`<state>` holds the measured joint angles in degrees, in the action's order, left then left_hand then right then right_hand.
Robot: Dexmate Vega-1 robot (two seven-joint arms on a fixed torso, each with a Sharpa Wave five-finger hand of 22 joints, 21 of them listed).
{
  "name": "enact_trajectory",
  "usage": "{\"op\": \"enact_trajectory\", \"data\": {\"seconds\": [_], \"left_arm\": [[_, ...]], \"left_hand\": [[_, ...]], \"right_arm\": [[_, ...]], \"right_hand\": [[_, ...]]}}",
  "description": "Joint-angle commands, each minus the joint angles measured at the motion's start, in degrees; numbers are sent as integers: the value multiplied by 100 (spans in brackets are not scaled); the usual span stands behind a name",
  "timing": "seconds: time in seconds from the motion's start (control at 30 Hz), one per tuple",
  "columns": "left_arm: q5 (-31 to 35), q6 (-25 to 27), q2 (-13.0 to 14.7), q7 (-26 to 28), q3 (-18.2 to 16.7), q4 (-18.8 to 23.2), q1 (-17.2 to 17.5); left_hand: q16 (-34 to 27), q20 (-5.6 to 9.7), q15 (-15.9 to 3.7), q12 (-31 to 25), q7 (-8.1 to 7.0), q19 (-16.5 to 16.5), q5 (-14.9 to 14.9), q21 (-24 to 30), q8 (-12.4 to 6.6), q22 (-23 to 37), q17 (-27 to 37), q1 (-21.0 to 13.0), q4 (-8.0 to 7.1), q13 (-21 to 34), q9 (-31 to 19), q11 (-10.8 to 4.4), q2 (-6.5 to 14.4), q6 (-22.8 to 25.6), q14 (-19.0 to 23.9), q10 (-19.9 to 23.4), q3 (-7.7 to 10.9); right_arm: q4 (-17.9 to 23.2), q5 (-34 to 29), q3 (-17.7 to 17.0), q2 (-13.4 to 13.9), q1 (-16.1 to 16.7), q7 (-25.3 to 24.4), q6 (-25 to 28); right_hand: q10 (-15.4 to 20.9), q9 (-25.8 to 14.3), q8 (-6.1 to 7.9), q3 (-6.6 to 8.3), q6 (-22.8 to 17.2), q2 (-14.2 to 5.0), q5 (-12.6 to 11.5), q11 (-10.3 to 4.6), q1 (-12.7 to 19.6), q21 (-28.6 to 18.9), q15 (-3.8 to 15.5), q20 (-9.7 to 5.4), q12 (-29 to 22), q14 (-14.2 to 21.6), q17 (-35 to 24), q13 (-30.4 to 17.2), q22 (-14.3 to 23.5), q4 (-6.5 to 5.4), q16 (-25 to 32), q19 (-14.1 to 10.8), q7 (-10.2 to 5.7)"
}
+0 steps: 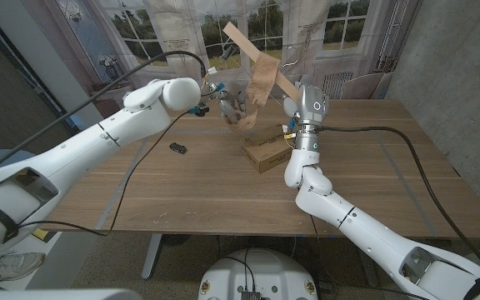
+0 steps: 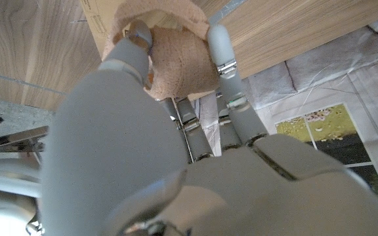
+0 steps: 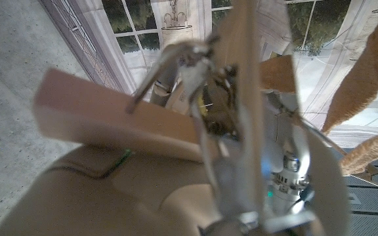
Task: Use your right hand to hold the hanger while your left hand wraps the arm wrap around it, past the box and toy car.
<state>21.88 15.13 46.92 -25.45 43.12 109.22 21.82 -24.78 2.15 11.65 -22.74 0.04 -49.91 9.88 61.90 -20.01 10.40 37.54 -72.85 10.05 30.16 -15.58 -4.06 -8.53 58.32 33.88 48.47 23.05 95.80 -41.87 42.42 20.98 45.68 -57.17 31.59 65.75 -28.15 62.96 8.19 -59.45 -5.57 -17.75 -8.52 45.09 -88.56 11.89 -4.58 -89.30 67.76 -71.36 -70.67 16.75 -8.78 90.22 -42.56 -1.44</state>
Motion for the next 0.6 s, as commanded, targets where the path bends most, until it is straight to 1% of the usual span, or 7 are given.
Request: {"op": "enact_trajectory", "data": {"seconds": [0.03, 0.13, 0.3, 0.47, 0.57, 0.6], "left_arm": [[10, -232, 417, 778, -696, 915, 1047], [45, -330, 437, 1082, -835, 1000, 1272], [136, -586, 410, 1800, -1066, 1066, 1719], [646, -712, 418, 2502, -1163, 1301, 2160], [816, -905, 414, 2866, -1244, 1391, 2410], [840, -1014, 404, 3005, -1275, 1387, 2490]], "left_hand": [[16, 988, -2257, 20, 364, 456, 39, 72, 10, 13, 20, -1231, -107, 717, -38, 200, 1303, 366, 2640, 200, 133], [24, 990, -2261, 28, 365, 462, 36, 85, 16, 13, 19, -1230, -106, 733, -47, 196, 1305, 352, 2640, 195, 137], [33, 989, -2256, 39, 365, 467, 32, 99, 22, 13, 19, -1230, -104, 748, -52, 213, 1306, 345, 2639, 187, 142], [37, 988, -2260, 47, 366, 472, 28, 115, 26, 13, 19, -1228, -103, 753, -52, 216, 1307, 351, 2653, 203, 146], [46, 991, -2264, 63, 365, 476, 26, 125, 28, 14, 21, -1223, -106, 742, -55, 208, 1311, 352, 2644, 210, 149], [46, 991, -2259, 70, 371, 479, 26, 129, 31, 13, 21, -1223, -104, 745, -53, 211, 1311, 354, 2649, 198, 151]], "right_arm": [[34, 147, -41, -12, 41, -107, 149], [10, 177, -27, -19, 35, -94, 162], [-43, 206, 1, -29, 11, -73, 204], [-97, 245, 6, -73, -15, -102, 254], [-110, 257, 23, -65, -35, -78, 281], [-119, 256, 26, -74, -41, -84, 304]], "right_hand": [[47, 18, 32, 50, -1, -393, 19, -49, -23, -41, 20, -331, -34, 25, -17, -22, 13, -6, 15, -51, -14], [40, 21, 39, 55, -1, -392, 22, -50, -25, -44, 20, -328, -32, 26, -17, -22, 18, -6, 15, -53, -3], [42, 28, 44, 61, -1, -391, 25, -50, -26, -41, 20, -325, -33, 26, -17, -22, 8, -7, 15, -63, -10], [48, 40, 50, 68, 0, -389, 30, -38, -30, -51, 20, -323, -36, 27, -17, -22, 26, -8, 15, -57, -4], [48, 42, 58, 78, 5, -391, 34, -57, -31, -47, 20, -324, -35, 28, -18, -22, 25, -8, 16, -54, 8], [38, 25, 66, 78, 23, -388, 36, -39, -34, -39, 20, -326, -32, 26, -18, -22, 14, -9, 15, -54, 7]]}}
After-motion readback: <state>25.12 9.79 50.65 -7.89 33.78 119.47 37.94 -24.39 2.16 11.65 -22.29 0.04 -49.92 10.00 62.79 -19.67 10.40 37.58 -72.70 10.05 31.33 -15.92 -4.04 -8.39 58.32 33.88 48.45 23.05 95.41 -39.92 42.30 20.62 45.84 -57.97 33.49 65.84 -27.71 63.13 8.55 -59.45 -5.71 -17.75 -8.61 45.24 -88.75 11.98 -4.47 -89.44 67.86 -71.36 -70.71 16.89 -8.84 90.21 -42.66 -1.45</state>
